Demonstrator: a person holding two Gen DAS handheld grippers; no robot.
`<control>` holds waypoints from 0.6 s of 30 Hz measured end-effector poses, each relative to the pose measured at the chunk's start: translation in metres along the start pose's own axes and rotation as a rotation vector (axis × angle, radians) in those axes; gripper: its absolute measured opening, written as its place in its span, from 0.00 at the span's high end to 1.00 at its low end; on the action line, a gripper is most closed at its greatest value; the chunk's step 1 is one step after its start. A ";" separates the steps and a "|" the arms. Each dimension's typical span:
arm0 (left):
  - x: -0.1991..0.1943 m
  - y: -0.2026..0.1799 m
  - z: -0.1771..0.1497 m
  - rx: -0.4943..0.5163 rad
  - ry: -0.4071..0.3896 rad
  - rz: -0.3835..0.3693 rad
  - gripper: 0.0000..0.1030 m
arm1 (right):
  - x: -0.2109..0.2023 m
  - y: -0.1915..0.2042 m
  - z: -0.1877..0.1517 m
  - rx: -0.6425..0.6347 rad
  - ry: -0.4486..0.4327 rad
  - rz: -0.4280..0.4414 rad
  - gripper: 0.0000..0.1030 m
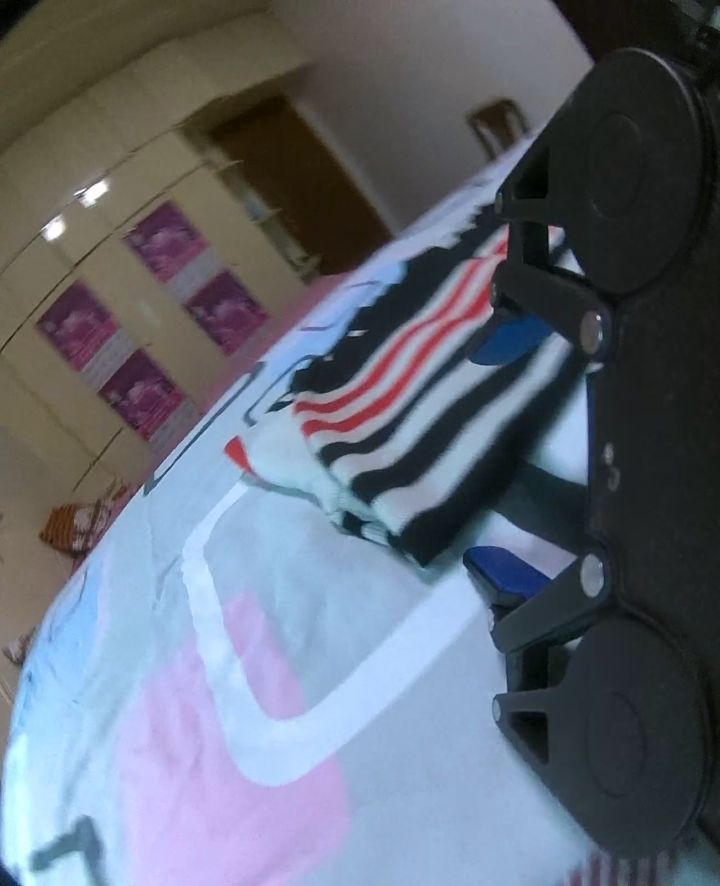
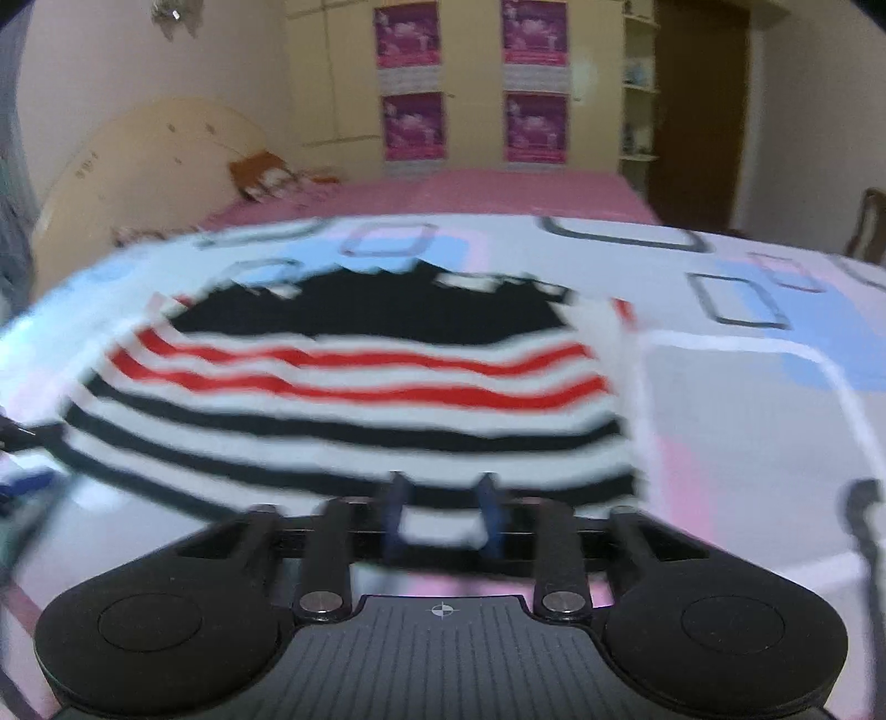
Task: Fold small clothes
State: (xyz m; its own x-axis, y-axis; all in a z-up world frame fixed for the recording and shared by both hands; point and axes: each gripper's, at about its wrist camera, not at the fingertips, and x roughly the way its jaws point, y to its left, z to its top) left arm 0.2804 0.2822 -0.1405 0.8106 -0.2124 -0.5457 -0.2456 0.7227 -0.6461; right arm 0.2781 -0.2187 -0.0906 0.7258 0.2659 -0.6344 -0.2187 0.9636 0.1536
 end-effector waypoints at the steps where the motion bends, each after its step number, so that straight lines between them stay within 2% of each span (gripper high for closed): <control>1: 0.005 0.000 0.002 -0.009 -0.010 -0.004 0.32 | 0.005 0.004 0.006 0.020 0.000 0.015 1.00; 4: 0.021 -0.001 0.008 -0.031 -0.035 -0.022 0.33 | 0.021 0.011 0.025 0.075 -0.005 0.044 1.00; 8: 0.037 -0.003 0.018 -0.046 -0.054 -0.038 0.37 | 0.048 0.022 0.041 0.093 0.033 0.065 1.00; 10: 0.046 -0.004 0.022 -0.048 -0.057 -0.029 0.49 | 0.060 0.028 0.045 0.091 0.047 0.074 1.00; 11: 0.048 -0.002 0.024 -0.057 -0.057 -0.018 0.62 | 0.065 0.031 0.047 0.091 0.052 0.076 1.00; 12: 0.051 0.000 0.027 -0.073 -0.051 -0.007 0.70 | 0.071 0.035 0.049 0.092 0.060 0.076 1.00; 13: 0.053 0.003 0.029 -0.087 -0.045 -0.008 0.72 | 0.077 0.038 0.049 0.094 0.064 0.077 1.00; 14: 0.056 0.004 0.033 -0.100 -0.030 -0.011 0.80 | 0.082 0.041 0.051 0.099 0.070 0.081 1.00; 15: 0.056 0.004 0.037 -0.119 -0.010 -0.018 0.83 | 0.085 0.043 0.052 0.101 0.073 0.084 1.00; 18: 0.035 -0.006 0.047 -0.129 -0.064 -0.126 0.83 | 0.090 0.050 0.058 0.105 0.064 0.098 1.00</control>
State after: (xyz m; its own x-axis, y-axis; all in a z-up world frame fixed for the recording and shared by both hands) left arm 0.3352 0.3014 -0.1304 0.8702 -0.2509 -0.4240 -0.2029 0.6016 -0.7726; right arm 0.3706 -0.1444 -0.0961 0.6609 0.3598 -0.6586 -0.2149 0.9315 0.2934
